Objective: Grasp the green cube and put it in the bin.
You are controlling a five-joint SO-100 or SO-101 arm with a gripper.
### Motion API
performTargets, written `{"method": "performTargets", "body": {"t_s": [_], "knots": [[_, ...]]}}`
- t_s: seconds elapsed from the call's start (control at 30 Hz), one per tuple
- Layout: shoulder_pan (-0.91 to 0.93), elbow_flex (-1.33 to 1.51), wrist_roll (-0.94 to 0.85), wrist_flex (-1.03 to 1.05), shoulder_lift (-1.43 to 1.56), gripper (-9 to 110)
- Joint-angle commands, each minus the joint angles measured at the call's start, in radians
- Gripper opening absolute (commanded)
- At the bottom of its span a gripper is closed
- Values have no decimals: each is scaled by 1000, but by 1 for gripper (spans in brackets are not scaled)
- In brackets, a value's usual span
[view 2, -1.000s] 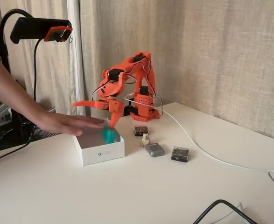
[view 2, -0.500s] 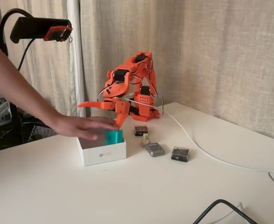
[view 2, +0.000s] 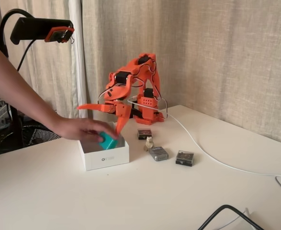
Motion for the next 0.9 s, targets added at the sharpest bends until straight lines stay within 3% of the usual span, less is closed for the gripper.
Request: {"method": "performTargets", "body": {"t_s": [0.0,0.87], "knots": [[-12,-5,2,-15,57,82],[-41,-5,8,-9,63,82]]}}
